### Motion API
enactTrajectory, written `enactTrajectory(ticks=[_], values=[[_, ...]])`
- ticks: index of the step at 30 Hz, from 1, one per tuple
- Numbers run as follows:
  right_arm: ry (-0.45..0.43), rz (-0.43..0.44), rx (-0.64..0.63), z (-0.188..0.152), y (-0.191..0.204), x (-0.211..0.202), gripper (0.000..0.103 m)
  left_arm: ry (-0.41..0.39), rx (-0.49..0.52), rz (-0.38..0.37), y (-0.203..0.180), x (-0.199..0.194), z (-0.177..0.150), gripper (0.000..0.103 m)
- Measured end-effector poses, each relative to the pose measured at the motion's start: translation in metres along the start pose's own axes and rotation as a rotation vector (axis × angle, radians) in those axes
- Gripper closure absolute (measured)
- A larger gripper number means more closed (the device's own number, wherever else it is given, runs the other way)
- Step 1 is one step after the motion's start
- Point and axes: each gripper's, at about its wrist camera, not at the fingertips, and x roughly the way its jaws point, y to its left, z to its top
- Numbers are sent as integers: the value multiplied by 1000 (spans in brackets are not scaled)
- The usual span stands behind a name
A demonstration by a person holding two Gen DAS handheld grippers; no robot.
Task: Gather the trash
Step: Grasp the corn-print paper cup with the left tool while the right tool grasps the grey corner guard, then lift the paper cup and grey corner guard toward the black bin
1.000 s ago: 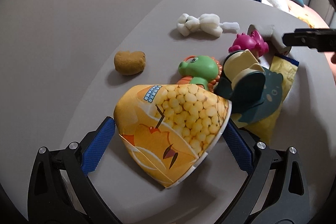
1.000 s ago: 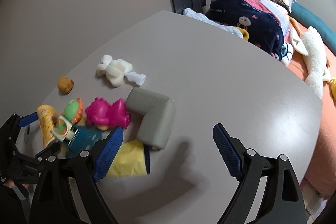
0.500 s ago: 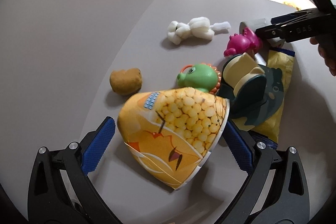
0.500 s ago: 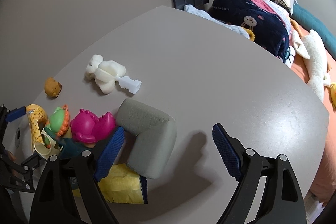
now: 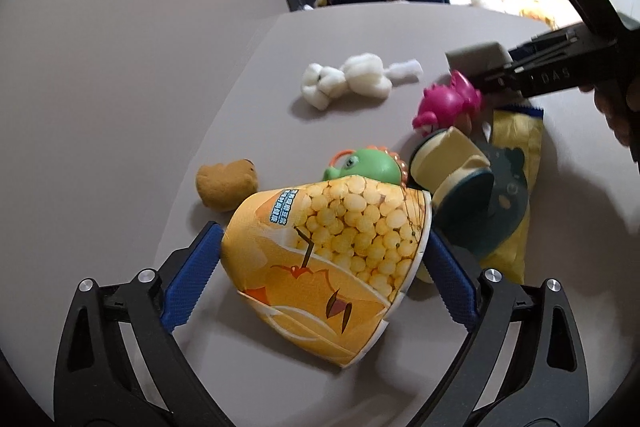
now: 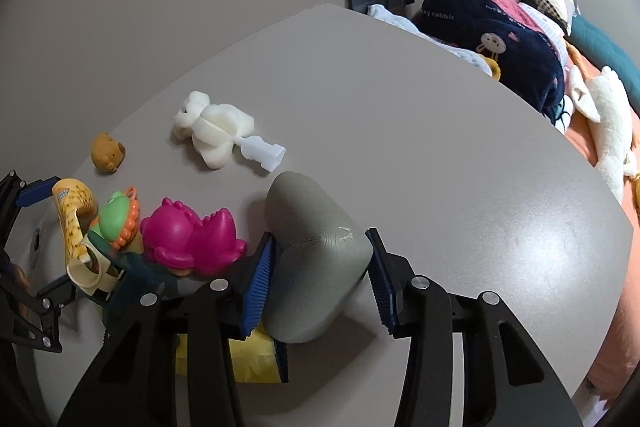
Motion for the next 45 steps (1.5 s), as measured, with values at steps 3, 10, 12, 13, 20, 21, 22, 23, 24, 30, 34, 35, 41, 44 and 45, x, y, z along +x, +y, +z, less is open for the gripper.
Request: enactTrajectory(ticks=[3, 10, 12, 13, 20, 21, 22, 23, 24, 30, 34, 35, 41, 44, 45], values=[[-9, 7, 1, -1, -1, -7, 56, -14, -26, 5, 2, -8, 0, 10], [-53, 15, 9, -2, -7, -36, 56, -44, -45, 36, 2, -36, 4, 10], [-67, 17, 15, -4, -10, -46, 56, -55, -44, 38, -1, -45, 6, 10], [-74, 19, 18, -5, -12, -51, 56, -58, -45, 37, -3, -49, 7, 10], [-96, 29, 27, -19, -21, -78, 56, -79, -29, 21, -24, -68, 15, 10], [-98, 31, 27, -21, -23, -81, 56, -83, -28, 19, -28, -71, 15, 10], [-99, 33, 26, -24, -24, -85, 56, -88, -27, 15, -32, -74, 17, 10], [-101, 34, 26, -27, -25, -89, 56, -91, -24, 11, -37, -76, 19, 10], [-102, 35, 26, -31, -27, -93, 56, -94, -18, 7, -42, -78, 20, 10], [-116, 34, 31, -48, -42, -117, 56, -111, 23, -26, -76, -84, 32, 10], [-125, 27, 39, -59, -53, -131, 56, -127, 45, -53, -97, -89, 42, 10], [-128, 25, 42, -61, -55, -134, 56, -131, 49, -63, -103, -90, 44, 10], [-144, 13, 63, -79, -72, -155, 56, -150, 86, -107, -135, -94, 58, 10], [-150, 1, 75, -89, -82, -165, 56, -157, 113, -136, -151, -97, 63, 10], [-151, -3, 78, -92, -84, -168, 56, -161, 122, -144, -157, -97, 65, 10]])
